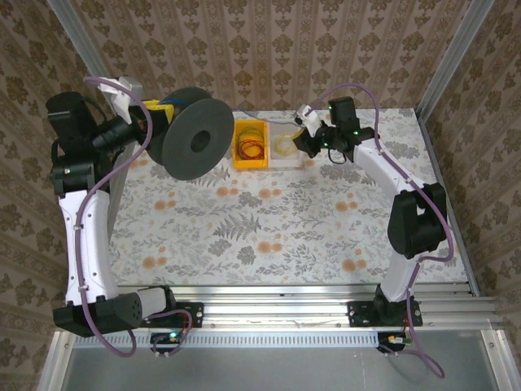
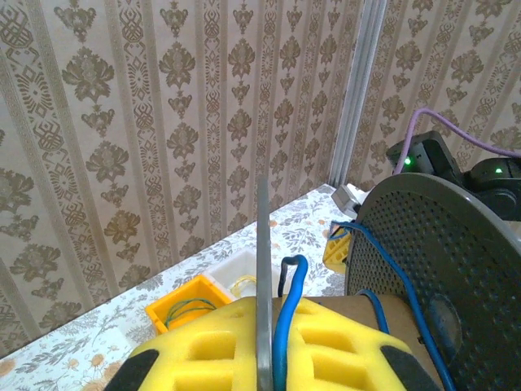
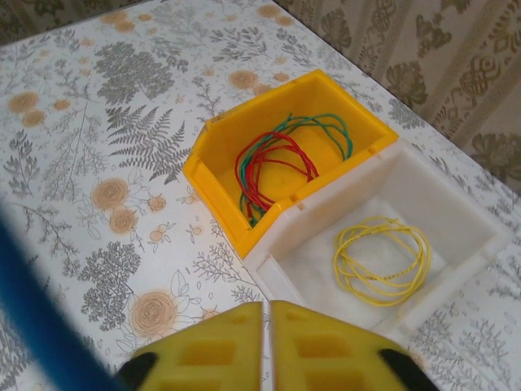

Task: Wrap the cables

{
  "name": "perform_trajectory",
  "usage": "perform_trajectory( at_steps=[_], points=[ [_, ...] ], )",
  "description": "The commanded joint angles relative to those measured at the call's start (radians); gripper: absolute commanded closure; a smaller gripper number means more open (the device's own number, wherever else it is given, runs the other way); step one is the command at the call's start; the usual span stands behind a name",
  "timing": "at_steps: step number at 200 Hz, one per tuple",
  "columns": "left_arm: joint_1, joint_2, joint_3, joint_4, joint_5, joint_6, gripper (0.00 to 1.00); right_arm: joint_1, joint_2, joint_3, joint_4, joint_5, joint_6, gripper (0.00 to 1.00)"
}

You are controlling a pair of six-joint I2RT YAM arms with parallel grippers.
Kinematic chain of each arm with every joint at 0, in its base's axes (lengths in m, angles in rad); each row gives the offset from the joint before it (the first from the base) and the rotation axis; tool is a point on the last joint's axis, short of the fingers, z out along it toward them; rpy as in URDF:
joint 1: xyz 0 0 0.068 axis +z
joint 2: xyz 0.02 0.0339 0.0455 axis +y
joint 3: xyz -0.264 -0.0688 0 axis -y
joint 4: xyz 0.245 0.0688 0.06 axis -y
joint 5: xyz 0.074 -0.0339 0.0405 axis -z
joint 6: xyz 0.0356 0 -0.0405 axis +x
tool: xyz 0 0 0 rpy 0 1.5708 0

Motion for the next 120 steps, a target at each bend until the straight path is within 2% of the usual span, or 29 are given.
perform_trajectory(
  at_steps=[1,53,120],
  points=[
    [0.014,-0.047,0.017,0.107,0.048,-0.041,1.00,-0.025,-0.032,-0.025,0.009,0.021,0.035,0.98],
    [0.016,-0.047,0.003,0.134,0.049,-0.063,1.00,-0.024,-0.045,-0.045,0.020,0.012,0.040,1.00],
    [0.015,-0.046,-0.077,0.349,0.021,-0.217,1.00,0.023,-0.064,-0.098,0.012,0.074,0.100,1.00]
  ],
)
